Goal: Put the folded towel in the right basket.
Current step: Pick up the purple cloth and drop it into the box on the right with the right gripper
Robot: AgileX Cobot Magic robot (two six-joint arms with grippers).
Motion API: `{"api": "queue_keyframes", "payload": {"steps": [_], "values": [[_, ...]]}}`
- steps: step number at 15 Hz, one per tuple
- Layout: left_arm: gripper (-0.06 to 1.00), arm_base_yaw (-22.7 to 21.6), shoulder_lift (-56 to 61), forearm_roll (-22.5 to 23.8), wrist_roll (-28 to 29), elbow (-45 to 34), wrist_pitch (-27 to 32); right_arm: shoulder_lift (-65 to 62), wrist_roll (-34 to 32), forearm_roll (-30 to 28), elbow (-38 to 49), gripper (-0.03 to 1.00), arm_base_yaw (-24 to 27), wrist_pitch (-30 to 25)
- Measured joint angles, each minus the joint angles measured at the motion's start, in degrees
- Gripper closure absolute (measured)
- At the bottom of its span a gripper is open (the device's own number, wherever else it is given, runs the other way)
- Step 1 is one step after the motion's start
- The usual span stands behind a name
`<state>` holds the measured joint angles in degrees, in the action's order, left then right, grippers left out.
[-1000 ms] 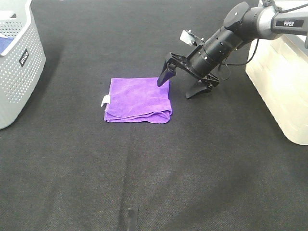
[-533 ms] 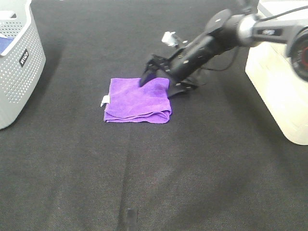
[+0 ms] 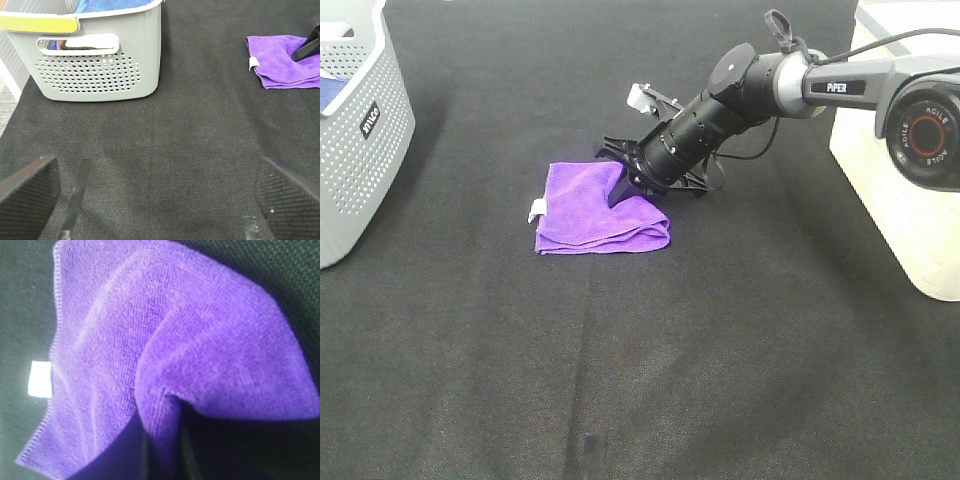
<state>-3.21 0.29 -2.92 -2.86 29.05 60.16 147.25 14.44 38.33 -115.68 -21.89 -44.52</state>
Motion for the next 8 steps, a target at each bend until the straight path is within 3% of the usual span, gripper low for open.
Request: {"api": "queue_keyframes", "payload": {"steps": [2,4,8], "values": [[-0.05,0.0,0.0,0.0,0.0,0.0,0.0,-0.97,0.0,-2.52,0.11,0.91,-0.06,-0.46],[-0.05,0.0,0.0,0.0,0.0,0.0,0.0,-4.18,-0.34,-7.68,-2.58,0.91,0.46,-6.93],[-0.05,0.0,0.0,-0.06,0.0,0.0,0.0,-13.41,-3.95,-10.94,-22.0,0.91,8.48,-19.14]]}}
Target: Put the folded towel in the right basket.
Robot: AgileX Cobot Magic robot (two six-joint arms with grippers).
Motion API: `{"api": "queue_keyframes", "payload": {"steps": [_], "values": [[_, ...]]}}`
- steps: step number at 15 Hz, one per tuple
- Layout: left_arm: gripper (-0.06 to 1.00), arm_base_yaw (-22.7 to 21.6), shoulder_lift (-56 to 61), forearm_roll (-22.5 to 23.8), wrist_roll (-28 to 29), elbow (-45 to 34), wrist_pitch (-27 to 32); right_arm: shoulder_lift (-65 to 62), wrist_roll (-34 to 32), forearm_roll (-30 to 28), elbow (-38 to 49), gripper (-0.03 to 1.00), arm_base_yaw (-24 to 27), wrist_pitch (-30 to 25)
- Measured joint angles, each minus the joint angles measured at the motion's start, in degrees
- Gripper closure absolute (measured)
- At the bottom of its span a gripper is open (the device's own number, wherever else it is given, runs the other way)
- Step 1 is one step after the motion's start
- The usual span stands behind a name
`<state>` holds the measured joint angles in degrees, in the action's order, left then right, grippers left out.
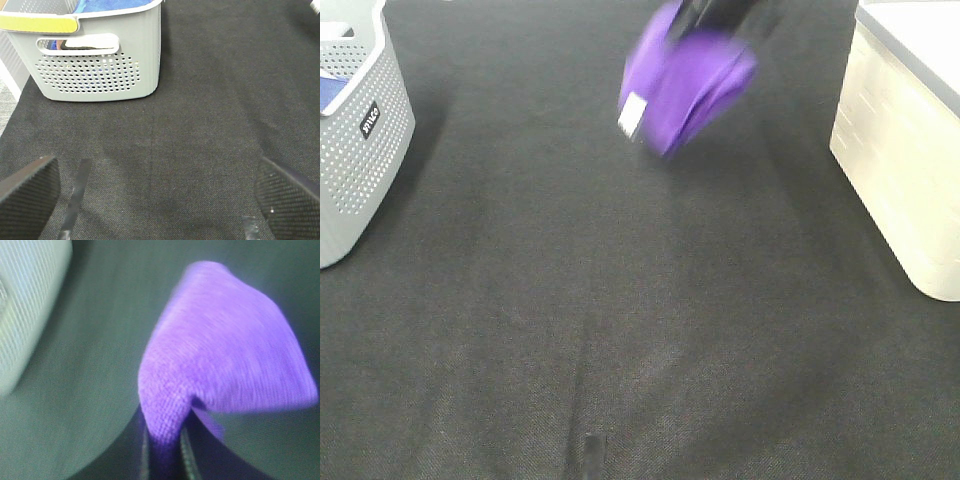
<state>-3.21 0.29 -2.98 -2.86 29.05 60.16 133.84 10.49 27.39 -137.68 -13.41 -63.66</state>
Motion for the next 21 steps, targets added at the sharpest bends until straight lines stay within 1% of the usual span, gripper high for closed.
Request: {"api": "queue_keyframes", "payload": {"steps": [1,2,3,6,7,9,10,12,13,14,15,16,17,18,19,21], "values": [[-0.05,0.0,0.0,0.0,0.0,0.0,0.0,-1.6,-0.86,-2.64,-8.71,0.91,4.41,-3.9],[-0.05,0.0,0.0,0.0,0.0,0.0,0.0,-2.18,-0.86,-4.76,-13.81,0.91,7.68,-4.58],[-0.05,0.0,0.0,0.0,0.0,0.0,0.0,-3.15,-1.09,-6.99,-15.93,0.91,10.77,-5.1],[-0.05,0.0,0.0,0.0,0.0,0.0,0.0,-4.47,-1.95,-13.98,-16.67,0.91,20.4,-5.61],[-0.05,0.0,0.0,0.0,0.0,0.0,0.0,-4.41,-2.75,-15.18,-16.5,0.91,23.32,-5.79],[-0.05,0.0,0.0,0.0,0.0,0.0,0.0,-4.41,-3.72,-15.58,-16.16,0.91,27.9,-6.25],[-0.05,0.0,0.0,0.0,0.0,0.0,0.0,-4.41,-3.78,-15.58,-15.18,0.91,28.88,-6.25],[-0.05,0.0,0.0,0.0,0.0,0.0,0.0,-4.47,-3.78,-16.84,-11.12,0.91,29.16,-6.25],[-0.05,0.0,0.0,0.0,0.0,0.0,0.0,-4.47,-3.78,-17.07,-8.42,0.88,29.05,-6.25],[-0.05,0.0,0.0,0.0,0.0,0.0,0.0,-4.41,-3.78,-17.25,-6.07,0.78,29.05,-6.25],[-0.05,0.0,0.0,0.0,0.0,0.0,0.0,-4.41,-4.24,-18.05,-4.01,0.59,29.05,-6.25],[-0.05,0.0,0.0,0.0,0.0,0.0,0.0,-4.41,-4.7,-19.42,-2.06,0.34,29.05,-6.25],[-0.05,0.0,0.0,0.0,0.0,0.0,0.0,-4.41,-4.87,-20.4,-0.86,0.15,29.05,-6.25],[-0.05,0.0,0.0,0.0,0.0,0.0,0.0,-4.41,-4.93,-20.97,-0.17,0.06,29.05,-6.25],[-0.05,0.0,0.0,0.0,0.0,0.0,0.0,-4.41,-4.93,-20.97,-0.06,0.02,29.05,-6.25],[-0.05,0.0,0.0,0.0,0.0,0.0,0.0,-4.93,-3.44,-19.77,-0.06,0.0,29.05,-6.25]]}}
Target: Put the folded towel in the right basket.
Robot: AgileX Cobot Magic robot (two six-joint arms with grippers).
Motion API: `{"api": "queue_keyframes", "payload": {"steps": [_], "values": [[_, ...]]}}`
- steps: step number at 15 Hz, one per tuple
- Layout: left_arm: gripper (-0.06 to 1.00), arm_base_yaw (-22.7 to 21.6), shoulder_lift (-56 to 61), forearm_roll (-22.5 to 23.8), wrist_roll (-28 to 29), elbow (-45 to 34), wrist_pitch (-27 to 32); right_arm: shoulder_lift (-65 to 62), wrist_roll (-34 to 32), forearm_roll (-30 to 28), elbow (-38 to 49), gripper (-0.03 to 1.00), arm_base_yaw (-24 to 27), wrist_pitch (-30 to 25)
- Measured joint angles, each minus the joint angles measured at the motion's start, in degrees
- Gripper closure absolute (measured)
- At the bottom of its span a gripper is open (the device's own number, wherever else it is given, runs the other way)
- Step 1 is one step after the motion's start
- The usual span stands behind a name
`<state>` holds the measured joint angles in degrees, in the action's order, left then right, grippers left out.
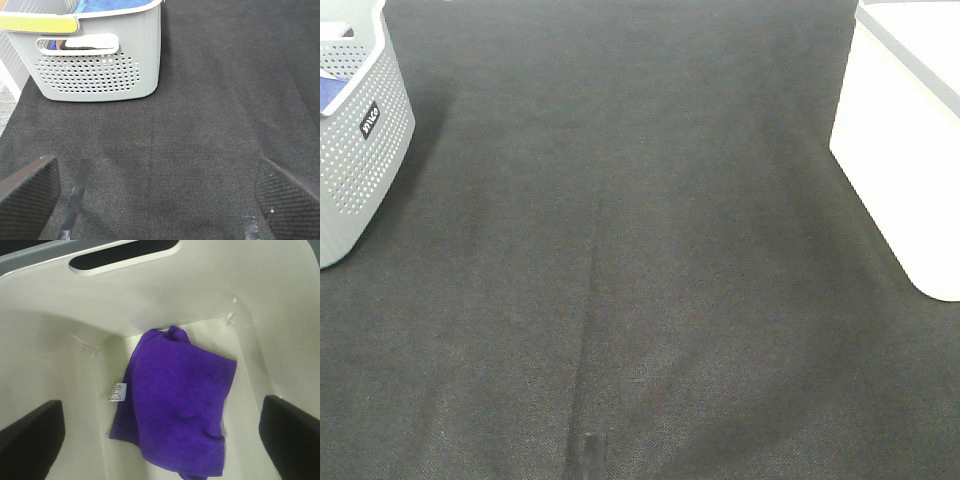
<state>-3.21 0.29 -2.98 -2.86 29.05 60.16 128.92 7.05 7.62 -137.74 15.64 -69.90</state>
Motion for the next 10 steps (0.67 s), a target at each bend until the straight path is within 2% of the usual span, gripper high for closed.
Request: {"api": "queue_keyframes", "payload": {"steps": [2,7,10], "values": [[-0.05,0.0,0.0,0.0,0.0,0.0,0.0,-2.23,1.32,0.8,0.0,-0.01,-1.43,0.0],[-0.05,0.0,0.0,0.0,0.0,0.0,0.0,-7.56,-1.83,-3.15,0.0,-0.01,-11.75,0.0],[-0.05,0.0,0.0,0.0,0.0,0.0,0.0,-13.69,-2.29,-3.04,4.47,-0.01,-13.87,0.06]]}}
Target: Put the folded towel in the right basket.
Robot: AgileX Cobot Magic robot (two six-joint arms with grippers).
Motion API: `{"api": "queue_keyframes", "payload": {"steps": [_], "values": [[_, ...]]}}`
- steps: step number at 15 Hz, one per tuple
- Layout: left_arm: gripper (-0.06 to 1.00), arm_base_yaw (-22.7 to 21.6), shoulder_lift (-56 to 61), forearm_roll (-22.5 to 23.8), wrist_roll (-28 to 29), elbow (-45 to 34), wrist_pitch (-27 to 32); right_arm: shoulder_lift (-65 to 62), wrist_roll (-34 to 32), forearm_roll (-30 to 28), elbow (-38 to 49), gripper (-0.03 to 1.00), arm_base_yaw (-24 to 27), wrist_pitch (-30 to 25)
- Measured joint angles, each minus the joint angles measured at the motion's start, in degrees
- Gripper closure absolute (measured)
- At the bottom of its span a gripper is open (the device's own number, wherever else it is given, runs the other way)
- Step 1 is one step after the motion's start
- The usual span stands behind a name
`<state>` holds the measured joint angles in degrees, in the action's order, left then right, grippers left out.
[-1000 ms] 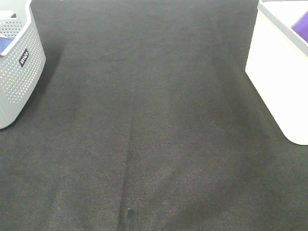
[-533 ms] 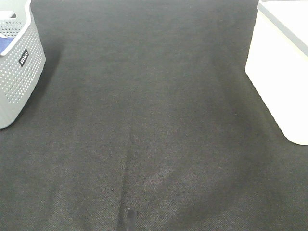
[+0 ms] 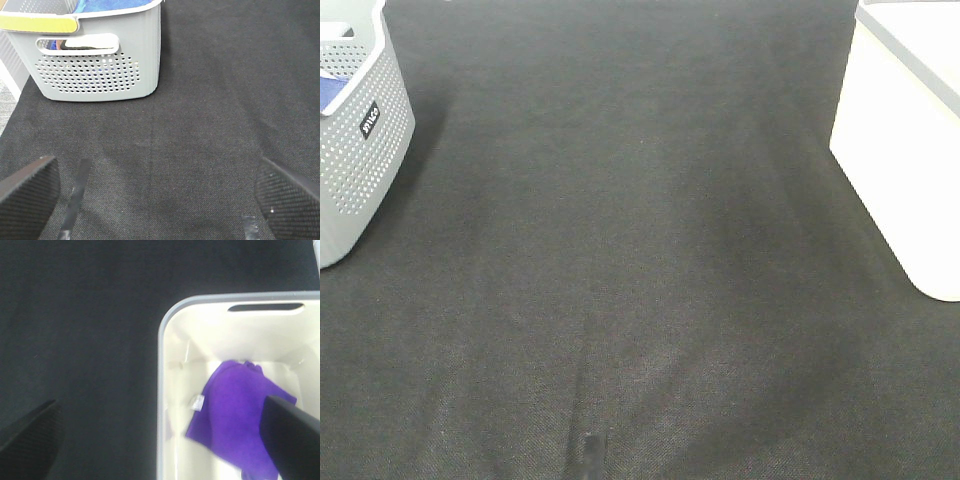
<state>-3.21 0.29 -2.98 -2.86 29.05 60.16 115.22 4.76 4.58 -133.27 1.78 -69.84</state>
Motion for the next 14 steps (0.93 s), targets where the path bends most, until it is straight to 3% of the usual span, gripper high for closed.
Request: {"api": "queue_keyframes", "payload": {"steps": [1,3,8,10,14], "values": [[-0.05,0.0,0.0,0.0,0.0,0.0,0.0,-4.24,0.0,0.0,4.76,-0.01,-0.8,0.06],[-0.05,0.0,0.0,0.0,0.0,0.0,0.0,-17.42,0.11,1.03,22.92,-0.01,-2.29,0.29],[-0.05,0.0,0.0,0.0,0.0,0.0,0.0,-54.83,0.52,2.86,67.32,-0.01,-2.35,11.75],[-0.05,0.0,0.0,0.0,0.0,0.0,0.0,-68.47,0.52,2.64,79.7,-0.01,-2.35,13.06],[-0.05,0.0,0.0,0.0,0.0,0.0,0.0,-91.85,0.52,0.23,95.97,-0.01,-2.35,13.29]]}}
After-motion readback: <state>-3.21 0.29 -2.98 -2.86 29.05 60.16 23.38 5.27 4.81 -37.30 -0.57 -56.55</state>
